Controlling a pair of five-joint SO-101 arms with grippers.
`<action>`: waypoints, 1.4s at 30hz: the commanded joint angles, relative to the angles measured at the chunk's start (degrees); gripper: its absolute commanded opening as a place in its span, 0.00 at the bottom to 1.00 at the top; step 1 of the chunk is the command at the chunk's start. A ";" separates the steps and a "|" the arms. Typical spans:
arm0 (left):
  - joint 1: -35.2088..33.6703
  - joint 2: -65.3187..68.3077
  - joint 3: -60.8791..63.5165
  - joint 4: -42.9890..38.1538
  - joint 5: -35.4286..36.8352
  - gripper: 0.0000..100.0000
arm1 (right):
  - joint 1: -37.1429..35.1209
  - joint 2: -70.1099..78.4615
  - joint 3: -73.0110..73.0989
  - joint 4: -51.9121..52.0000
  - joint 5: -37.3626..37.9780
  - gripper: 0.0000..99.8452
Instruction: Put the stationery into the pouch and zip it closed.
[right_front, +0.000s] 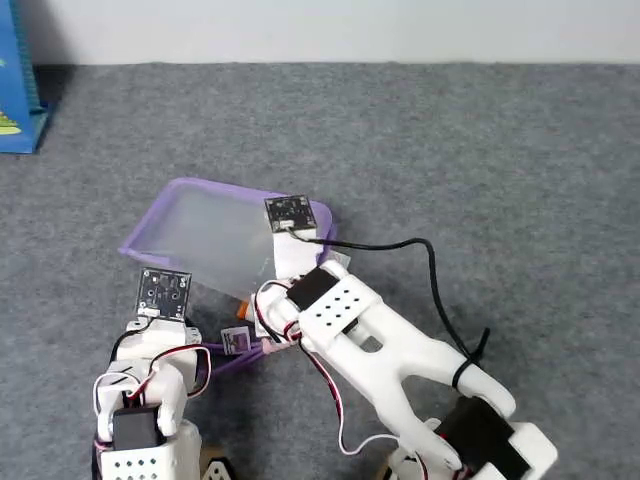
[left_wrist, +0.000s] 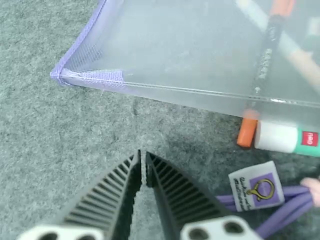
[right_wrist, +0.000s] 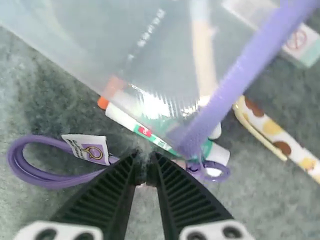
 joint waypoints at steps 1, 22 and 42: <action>-0.35 -0.70 -0.66 0.44 -0.09 0.01 | -0.40 0.13 -3.16 1.45 -2.37 0.02; -0.35 -0.70 -0.66 0.44 -0.09 0.01 | -4.00 2.51 -3.16 1.54 -7.03 0.20; -0.35 -0.70 -0.66 0.44 -0.09 0.01 | -2.59 12.88 -9.93 9.80 -9.49 0.20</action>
